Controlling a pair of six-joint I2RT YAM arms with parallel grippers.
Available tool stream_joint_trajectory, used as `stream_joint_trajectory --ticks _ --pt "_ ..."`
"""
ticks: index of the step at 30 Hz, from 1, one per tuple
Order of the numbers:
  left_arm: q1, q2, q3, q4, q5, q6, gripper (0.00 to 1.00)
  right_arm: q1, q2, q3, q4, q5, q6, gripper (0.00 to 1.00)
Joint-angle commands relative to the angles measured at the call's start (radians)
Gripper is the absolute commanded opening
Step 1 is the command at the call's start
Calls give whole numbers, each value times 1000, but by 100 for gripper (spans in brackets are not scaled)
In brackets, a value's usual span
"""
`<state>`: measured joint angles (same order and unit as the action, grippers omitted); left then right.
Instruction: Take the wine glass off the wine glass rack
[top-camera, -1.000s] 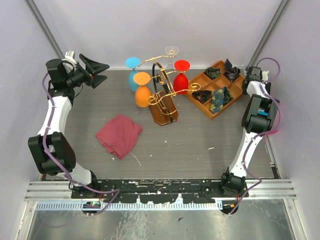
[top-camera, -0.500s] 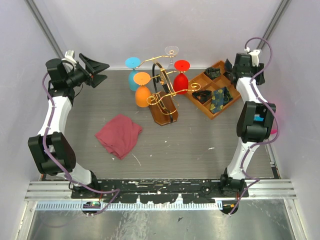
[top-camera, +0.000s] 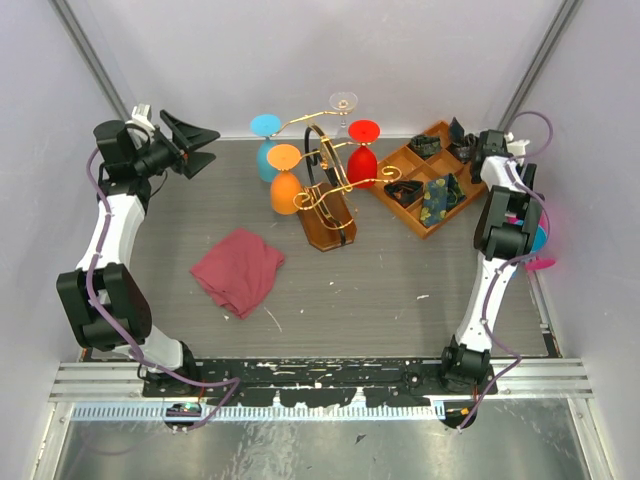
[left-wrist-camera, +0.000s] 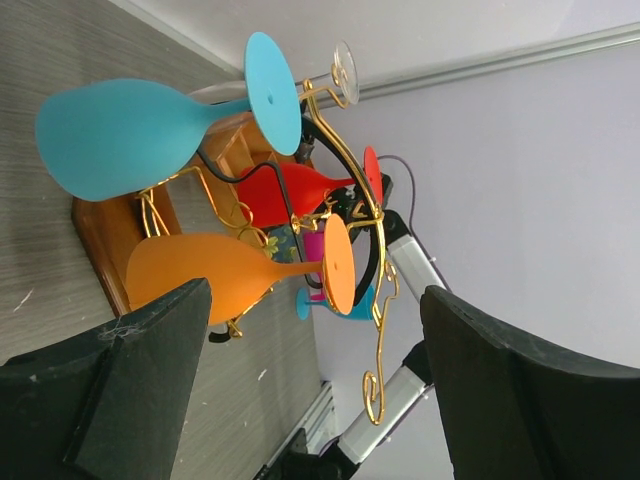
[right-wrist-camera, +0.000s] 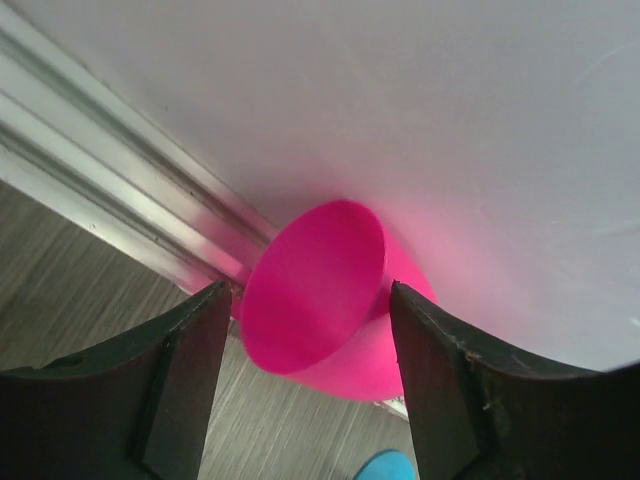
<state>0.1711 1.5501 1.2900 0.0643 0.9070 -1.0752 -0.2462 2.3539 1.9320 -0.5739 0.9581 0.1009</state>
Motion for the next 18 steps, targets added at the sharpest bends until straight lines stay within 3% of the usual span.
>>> stream_joint_trajectory --ticks 1,5,8,9,10,18 --pt "-2 5 4 32 27 -4 92 -2 2 27 -92 18 103 70" --pt "-2 5 -6 36 27 -9 92 -2 -13 -24 -127 83 142 60" --pt "-2 4 -15 57 29 -22 92 -2 -42 -76 -128 128 171 27" --pt "-2 4 -16 58 29 -24 92 -2 -52 -92 -128 137 182 10" --pt "-2 4 -18 60 30 -26 92 -3 -61 -101 -127 144 192 2" --pt "-3 -2 -17 58 36 -29 92 17 -162 -152 -106 248 246 0"
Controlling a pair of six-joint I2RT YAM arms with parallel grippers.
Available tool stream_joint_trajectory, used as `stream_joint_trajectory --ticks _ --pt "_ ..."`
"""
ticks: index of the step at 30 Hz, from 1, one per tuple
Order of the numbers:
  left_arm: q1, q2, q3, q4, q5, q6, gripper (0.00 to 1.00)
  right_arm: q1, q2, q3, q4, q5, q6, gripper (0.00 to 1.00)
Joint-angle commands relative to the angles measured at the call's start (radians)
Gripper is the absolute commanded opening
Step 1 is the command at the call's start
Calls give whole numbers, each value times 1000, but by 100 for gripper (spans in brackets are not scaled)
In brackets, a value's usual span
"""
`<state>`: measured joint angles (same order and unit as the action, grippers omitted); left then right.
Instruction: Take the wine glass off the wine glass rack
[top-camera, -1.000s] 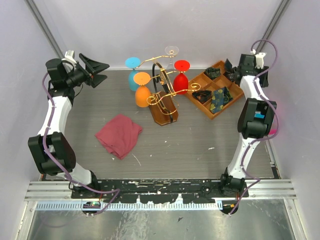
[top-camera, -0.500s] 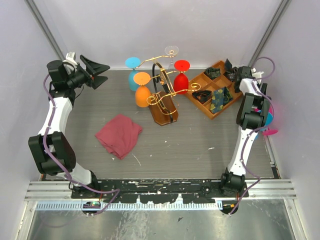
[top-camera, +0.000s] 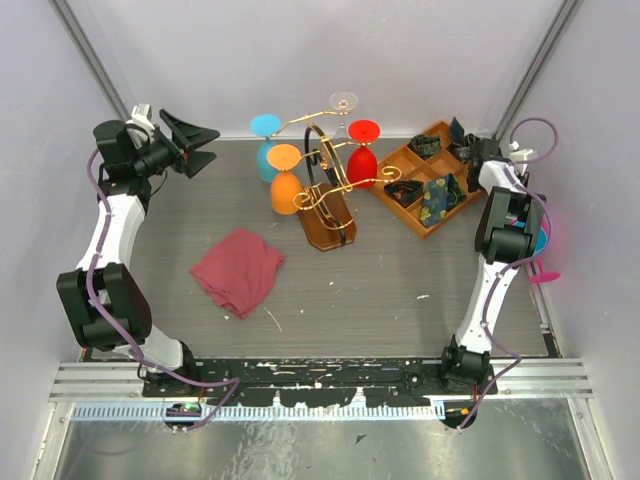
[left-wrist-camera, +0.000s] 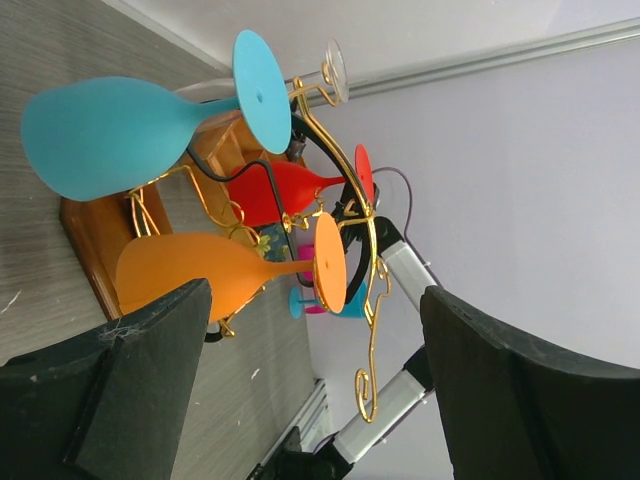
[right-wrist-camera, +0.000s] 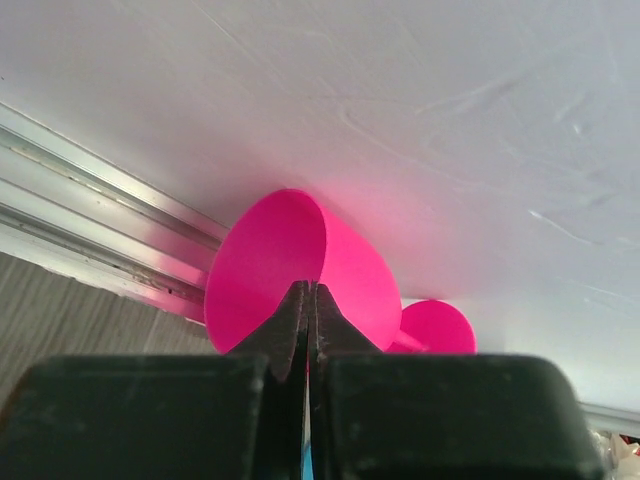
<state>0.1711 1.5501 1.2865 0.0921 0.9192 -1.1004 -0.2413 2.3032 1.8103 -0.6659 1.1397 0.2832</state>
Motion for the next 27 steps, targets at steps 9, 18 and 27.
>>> stream_joint_trajectory --ticks 9,18,27 --pt "-2 -10 -16 29 25 -9 92 20 -168 -44 11 130 34 4" --pt "-2 -4 -18 24 29 -2 92 -8 48 130 -219 96 208 44" --pt "-2 3 -19 23 27 -9 91 -44 23 51 -357 166 393 34"
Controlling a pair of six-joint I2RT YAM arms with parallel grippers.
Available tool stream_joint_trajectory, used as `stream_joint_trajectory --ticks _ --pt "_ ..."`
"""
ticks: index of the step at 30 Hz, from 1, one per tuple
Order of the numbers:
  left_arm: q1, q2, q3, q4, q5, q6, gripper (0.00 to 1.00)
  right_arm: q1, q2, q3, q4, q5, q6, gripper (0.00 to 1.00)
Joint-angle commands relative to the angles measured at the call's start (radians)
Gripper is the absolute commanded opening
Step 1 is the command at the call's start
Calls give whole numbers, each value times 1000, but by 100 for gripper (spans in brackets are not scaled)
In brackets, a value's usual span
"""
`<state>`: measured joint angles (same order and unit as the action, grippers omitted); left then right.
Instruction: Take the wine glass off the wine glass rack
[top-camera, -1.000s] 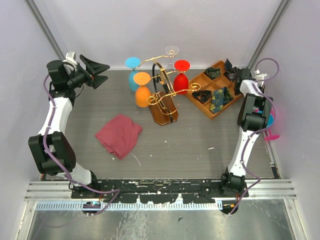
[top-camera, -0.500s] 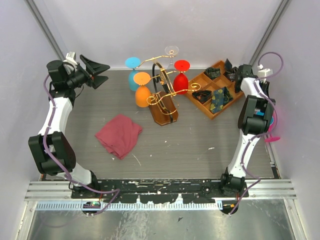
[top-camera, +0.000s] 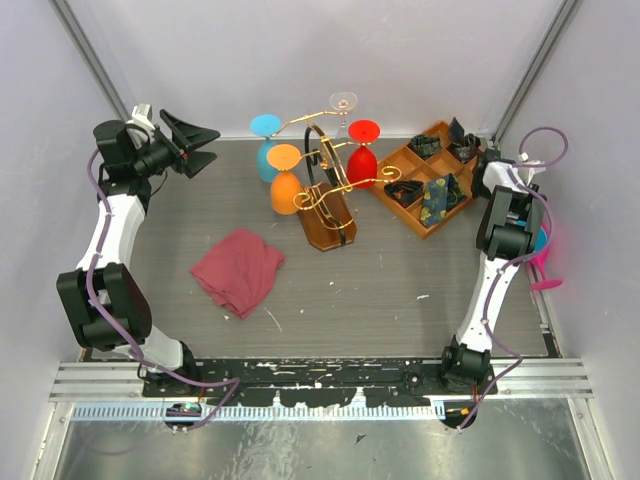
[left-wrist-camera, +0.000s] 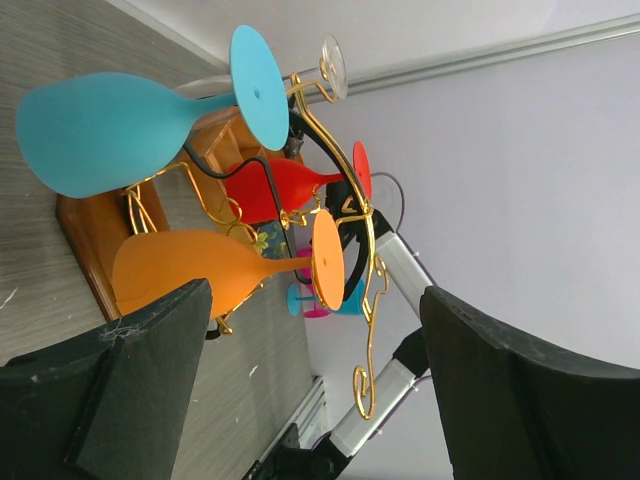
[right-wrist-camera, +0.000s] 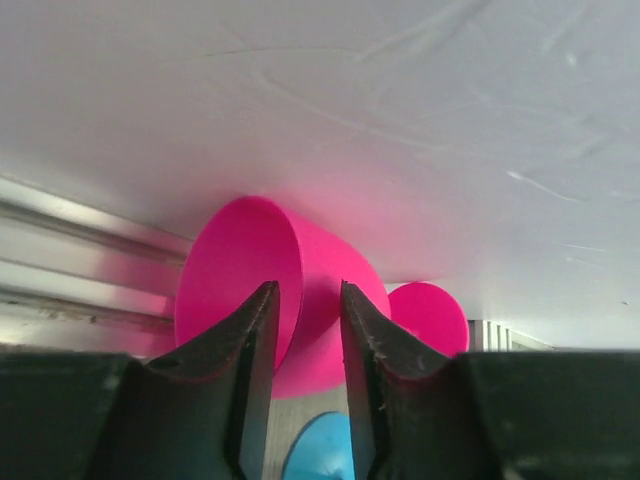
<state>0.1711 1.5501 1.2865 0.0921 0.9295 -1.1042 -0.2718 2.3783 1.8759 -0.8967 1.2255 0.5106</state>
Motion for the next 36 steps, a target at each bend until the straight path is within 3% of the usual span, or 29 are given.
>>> stream_joint_trajectory --ticks 1,4,5,9,18,26,36 --pt "-3 4 -21 28 17 -9 91 -18 -55 -20 -149 82 193 28" --pt "-2 1 -21 35 20 -16 91 -27 -60 -43 -162 85 209 2" --pt "-2 0 -22 35 20 -17 91 -28 -59 -41 -188 91 234 0" --pt "-2 -1 -24 38 20 -19 91 -21 -46 7 -347 155 425 0" --pt "-2 0 -28 44 22 -26 91 -7 -76 70 -547 196 639 0" --pt "-2 -9 -34 49 20 -29 91 53 -101 220 -504 174 517 0" --pt "-3 -27 -28 31 13 -20 91 112 -241 165 -283 -14 343 0"
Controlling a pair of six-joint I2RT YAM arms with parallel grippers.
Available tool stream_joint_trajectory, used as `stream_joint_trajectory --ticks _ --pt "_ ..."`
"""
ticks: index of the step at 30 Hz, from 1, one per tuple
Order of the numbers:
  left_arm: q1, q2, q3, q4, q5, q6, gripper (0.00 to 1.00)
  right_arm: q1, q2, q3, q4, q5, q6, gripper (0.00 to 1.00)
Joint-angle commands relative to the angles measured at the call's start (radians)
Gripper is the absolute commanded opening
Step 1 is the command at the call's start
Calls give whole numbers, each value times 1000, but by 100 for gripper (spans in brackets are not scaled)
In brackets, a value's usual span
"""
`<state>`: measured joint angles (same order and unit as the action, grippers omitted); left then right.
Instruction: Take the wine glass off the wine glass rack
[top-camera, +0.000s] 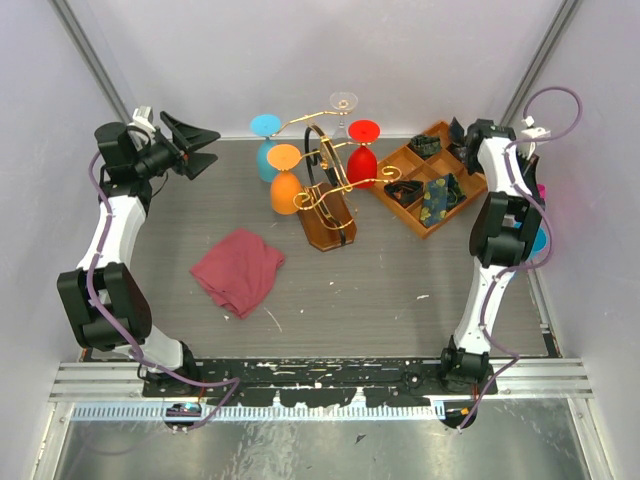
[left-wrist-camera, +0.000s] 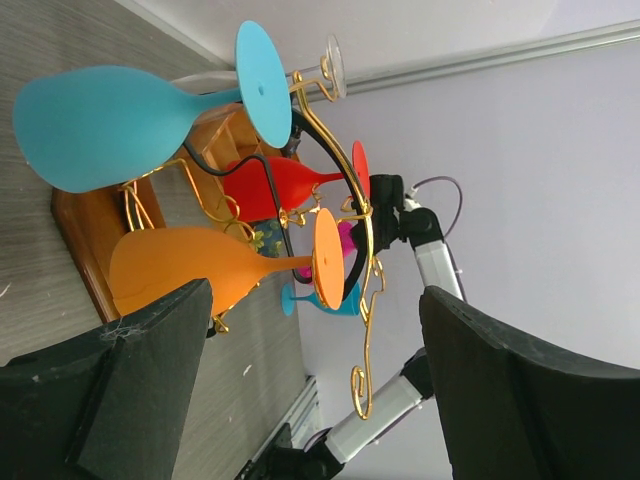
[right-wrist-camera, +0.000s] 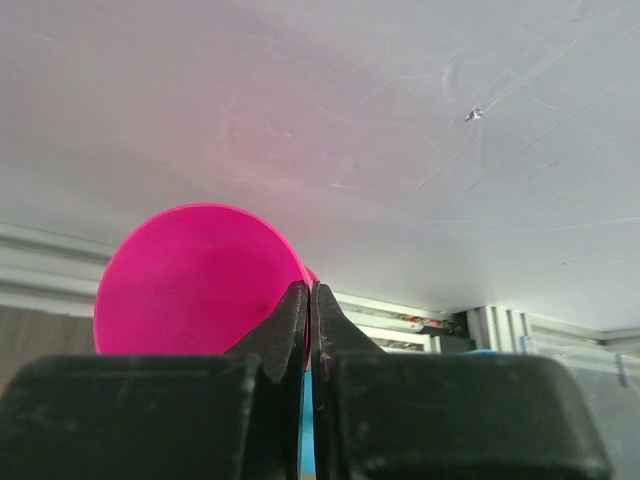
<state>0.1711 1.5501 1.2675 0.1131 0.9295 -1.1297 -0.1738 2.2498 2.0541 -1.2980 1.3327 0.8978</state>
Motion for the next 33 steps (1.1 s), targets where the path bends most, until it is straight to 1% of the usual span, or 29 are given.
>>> stream_joint_trajectory --ticks 1,8,12,18,22,24,25,28,30,33 --pt "-2 -29 -11 10 14 5 91 19 -131 -33 145 -138 -62 0" --pt "-2 -41 -16 -16 5 22 91 34 -248 -123 241 -267 -88 0" --pt "-2 -24 14 -121 -19 96 90 38 -288 -180 302 -340 -114 0" --pt "-2 -31 20 -166 -39 142 93 40 -280 -265 407 -407 -159 0" --pt "-2 -26 84 -289 -75 231 95 40 -296 -337 464 -445 -161 0" --pt "-2 -16 126 -355 -107 277 95 40 -325 -388 509 -469 -165 0" --pt "-2 -12 155 -393 -139 302 95 40 -347 -411 546 -486 -175 0" --pt "-6 -5 227 -523 -237 387 96 40 -382 -450 584 -506 -192 0" --pt "-33 4 291 -630 -319 465 97 40 -388 -453 587 -514 -204 0" --pt "-109 26 381 -748 -429 583 100 40 -394 -460 581 -526 -205 0"
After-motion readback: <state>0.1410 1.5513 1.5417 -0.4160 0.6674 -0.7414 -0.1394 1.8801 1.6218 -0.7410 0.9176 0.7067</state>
